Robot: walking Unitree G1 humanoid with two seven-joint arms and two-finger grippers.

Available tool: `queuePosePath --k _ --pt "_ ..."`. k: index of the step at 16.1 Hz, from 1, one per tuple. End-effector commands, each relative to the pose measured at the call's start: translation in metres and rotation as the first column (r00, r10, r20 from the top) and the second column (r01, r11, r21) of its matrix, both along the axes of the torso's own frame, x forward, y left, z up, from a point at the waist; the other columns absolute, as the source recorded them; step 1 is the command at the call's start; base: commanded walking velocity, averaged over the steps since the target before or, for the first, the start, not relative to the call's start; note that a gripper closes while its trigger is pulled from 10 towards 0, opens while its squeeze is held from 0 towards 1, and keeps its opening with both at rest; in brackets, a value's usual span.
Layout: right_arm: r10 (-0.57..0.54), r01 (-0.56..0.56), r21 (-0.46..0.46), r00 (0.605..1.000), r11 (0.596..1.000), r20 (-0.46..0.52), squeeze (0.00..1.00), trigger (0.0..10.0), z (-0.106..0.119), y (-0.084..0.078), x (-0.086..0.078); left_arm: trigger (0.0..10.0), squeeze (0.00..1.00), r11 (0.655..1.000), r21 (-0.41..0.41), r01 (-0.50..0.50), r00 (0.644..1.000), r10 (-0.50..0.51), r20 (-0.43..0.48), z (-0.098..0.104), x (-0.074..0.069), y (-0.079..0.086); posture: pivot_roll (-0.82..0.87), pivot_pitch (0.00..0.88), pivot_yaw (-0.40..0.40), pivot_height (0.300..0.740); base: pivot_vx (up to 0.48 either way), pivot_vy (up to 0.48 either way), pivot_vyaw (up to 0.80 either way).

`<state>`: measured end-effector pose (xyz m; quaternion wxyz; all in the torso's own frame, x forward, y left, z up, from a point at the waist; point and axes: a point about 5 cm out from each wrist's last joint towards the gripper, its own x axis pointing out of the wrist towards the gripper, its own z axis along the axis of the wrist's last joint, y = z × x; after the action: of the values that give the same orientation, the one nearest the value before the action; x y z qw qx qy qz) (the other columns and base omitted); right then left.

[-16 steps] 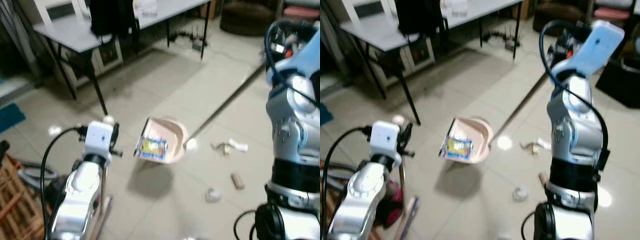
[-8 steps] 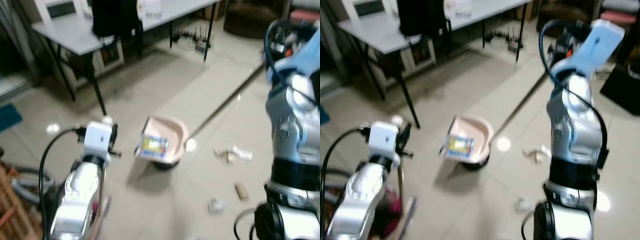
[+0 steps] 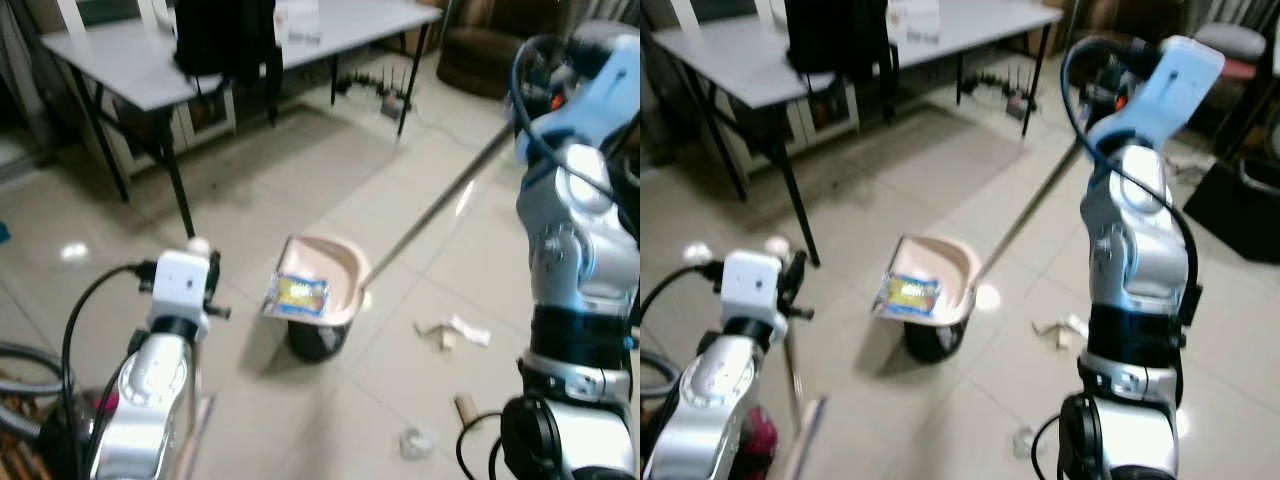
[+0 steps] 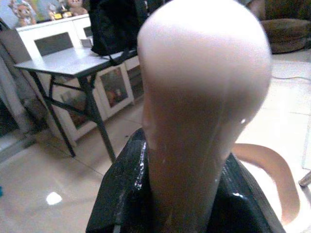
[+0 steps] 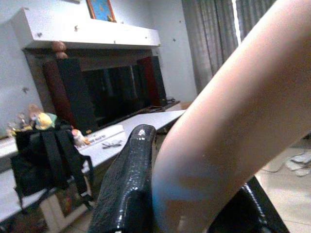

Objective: Sweep floor

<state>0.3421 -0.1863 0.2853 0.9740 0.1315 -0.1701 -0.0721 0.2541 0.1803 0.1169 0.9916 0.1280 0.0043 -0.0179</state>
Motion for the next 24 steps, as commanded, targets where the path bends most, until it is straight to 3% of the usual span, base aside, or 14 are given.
queuePosePath --k 1,8,14,18,24 --pt "-0.042 0.042 0.010 0.998 0.999 0.056 0.00 10.0 0.010 -0.011 -0.005 10.0 0.00 0.999 0.000 0.038 0.999 -0.038 0.039 0.008 0.003 -0.009 -0.07 0.000 -0.015 0.740 0.428 0.000 0.00" --pt "-0.068 0.067 0.026 0.996 0.997 0.050 0.00 10.0 0.005 -0.017 -0.009 10.0 0.00 0.997 0.007 0.074 0.996 -0.074 0.038 0.009 0.007 -0.012 -0.08 0.000 0.013 0.740 0.428 0.000 -0.21" --pt "-0.044 0.044 0.007 0.998 0.999 0.046 0.00 10.0 0.003 -0.011 -0.009 10.0 0.00 0.997 0.005 0.083 0.996 -0.083 0.035 0.009 0.008 -0.012 -0.08 0.000 0.015 0.740 0.423 0.000 0.00" --pt "-0.031 0.032 -0.059 0.999 0.998 0.013 0.00 10.0 -0.002 -0.008 -0.008 10.0 0.00 0.996 0.011 0.090 0.996 -0.090 0.018 0.005 0.005 -0.014 -0.08 0.000 0.014 0.740 0.000 0.000 0.00" --pt "-0.032 0.034 -0.063 0.999 0.997 0.019 0.00 10.0 -0.006 -0.006 -0.011 10.0 0.00 0.996 0.025 0.081 0.996 -0.082 0.019 0.004 0.003 -0.012 -0.07 0.000 0.014 0.740 0.000 0.000 0.00"
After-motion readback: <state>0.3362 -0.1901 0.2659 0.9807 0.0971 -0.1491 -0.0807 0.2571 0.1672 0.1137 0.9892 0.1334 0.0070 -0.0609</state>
